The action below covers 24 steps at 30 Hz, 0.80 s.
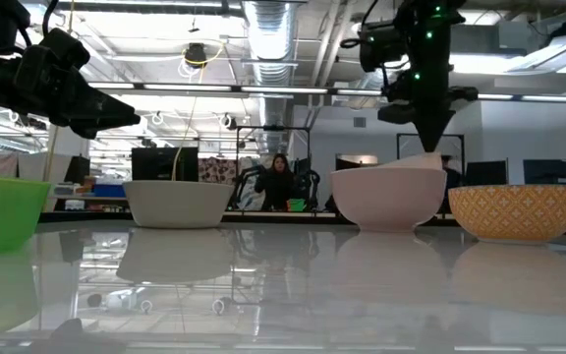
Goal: Nest bowls inside each other
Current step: Stack the orange bowl on top of the pink bowl
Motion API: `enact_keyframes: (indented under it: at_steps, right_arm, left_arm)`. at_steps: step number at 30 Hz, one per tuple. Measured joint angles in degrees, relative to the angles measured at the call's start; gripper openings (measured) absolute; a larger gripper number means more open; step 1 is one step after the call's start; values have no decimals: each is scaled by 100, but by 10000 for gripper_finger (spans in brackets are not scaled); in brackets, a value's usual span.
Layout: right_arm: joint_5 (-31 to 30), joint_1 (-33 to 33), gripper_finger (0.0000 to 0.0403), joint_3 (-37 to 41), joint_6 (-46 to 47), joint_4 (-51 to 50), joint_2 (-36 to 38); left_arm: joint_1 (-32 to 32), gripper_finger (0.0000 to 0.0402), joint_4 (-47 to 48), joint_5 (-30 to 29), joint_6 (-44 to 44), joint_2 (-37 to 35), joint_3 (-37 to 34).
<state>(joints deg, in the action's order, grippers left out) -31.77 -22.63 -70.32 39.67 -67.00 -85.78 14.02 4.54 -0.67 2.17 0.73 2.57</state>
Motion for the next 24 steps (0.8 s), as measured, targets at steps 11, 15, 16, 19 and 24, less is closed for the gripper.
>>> enact_keyframes:
  at_steps: [11, 15, 16, 19, 24]
  right_arm:
    - [-477, 492, 2, 793, 748, 429, 0]
    - [-464, 478, 2, 1084, 746, 696, -4]
    - [-505, 471, 2, 1104, 736, 685, -4]
    - [-665, 452, 2, 1046, 659, 461, -4]
    - [-1097, 448, 2, 592, 466, 379, -1]
  left_arm:
    - [0, 158, 0, 0, -1, 1, 0]
    - [0, 158, 0, 0, -2, 1, 1]
    - [0, 158, 0, 0, -2, 0, 0]
    - [0, 158, 0, 0, -2, 1, 0]
    - [0, 158, 0, 0, -2, 0, 0]
